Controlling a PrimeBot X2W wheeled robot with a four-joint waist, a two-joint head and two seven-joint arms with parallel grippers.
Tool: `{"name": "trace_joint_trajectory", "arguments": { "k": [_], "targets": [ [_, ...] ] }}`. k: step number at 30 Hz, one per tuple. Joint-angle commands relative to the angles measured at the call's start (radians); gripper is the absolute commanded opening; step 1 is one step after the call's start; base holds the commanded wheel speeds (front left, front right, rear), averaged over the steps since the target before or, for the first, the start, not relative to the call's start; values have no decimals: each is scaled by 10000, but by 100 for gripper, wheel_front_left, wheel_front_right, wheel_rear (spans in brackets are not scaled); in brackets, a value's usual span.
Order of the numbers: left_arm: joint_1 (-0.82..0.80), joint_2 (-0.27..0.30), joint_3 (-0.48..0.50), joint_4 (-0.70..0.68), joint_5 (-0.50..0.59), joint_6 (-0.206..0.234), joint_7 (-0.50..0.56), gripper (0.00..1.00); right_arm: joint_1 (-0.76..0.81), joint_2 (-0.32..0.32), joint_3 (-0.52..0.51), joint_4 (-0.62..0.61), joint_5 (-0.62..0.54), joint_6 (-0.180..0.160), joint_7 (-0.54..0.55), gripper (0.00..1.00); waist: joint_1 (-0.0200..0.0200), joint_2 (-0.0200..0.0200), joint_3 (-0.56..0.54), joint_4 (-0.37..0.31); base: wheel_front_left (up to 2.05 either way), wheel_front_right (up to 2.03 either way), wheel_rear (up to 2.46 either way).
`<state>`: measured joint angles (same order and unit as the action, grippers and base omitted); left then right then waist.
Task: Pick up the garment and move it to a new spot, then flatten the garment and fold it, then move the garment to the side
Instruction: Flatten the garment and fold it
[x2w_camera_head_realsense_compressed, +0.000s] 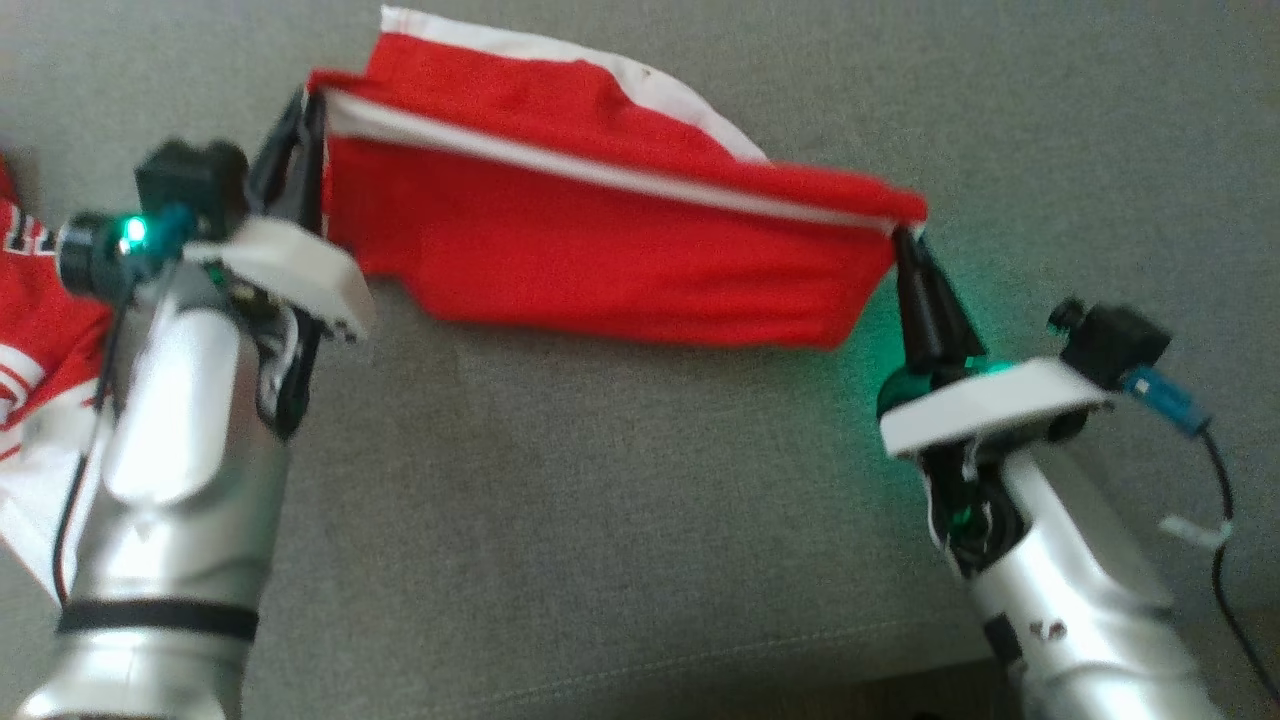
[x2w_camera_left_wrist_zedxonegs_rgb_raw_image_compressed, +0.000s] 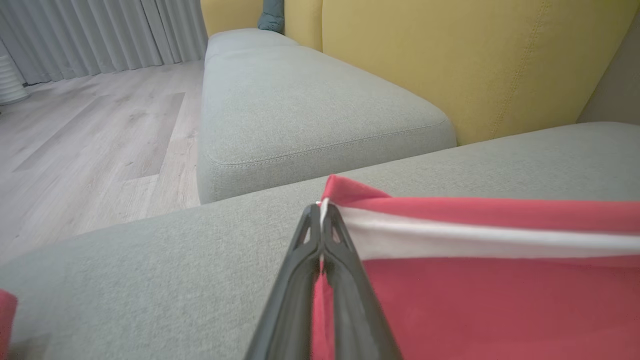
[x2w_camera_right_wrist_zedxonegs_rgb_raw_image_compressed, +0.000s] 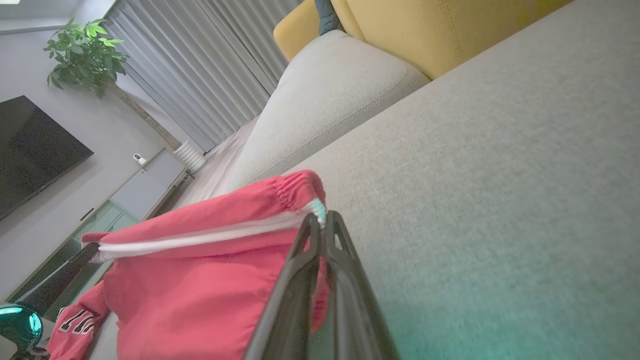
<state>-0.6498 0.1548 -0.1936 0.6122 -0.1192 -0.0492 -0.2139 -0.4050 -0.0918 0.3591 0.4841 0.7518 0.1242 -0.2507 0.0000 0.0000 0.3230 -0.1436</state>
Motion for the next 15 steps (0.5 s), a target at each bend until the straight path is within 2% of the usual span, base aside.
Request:
{"name": "trace_joint_trajectory", "arguments": {
  "k": [1, 15],
  "targets": [
    [-731, 449, 223, -37, 104, -56, -65, 0, -438, 144, -51, -277, -126, 65, -110, 0, 0, 0, 403, -103, 0, 0, 0],
    [-3146, 668, -706, 1914, 434, -595, -174, 0, -1591, 340, -433, -124, -327, 65, -110, 0, 0, 0, 1088, 39, 0, 0, 0]
  ]
}}
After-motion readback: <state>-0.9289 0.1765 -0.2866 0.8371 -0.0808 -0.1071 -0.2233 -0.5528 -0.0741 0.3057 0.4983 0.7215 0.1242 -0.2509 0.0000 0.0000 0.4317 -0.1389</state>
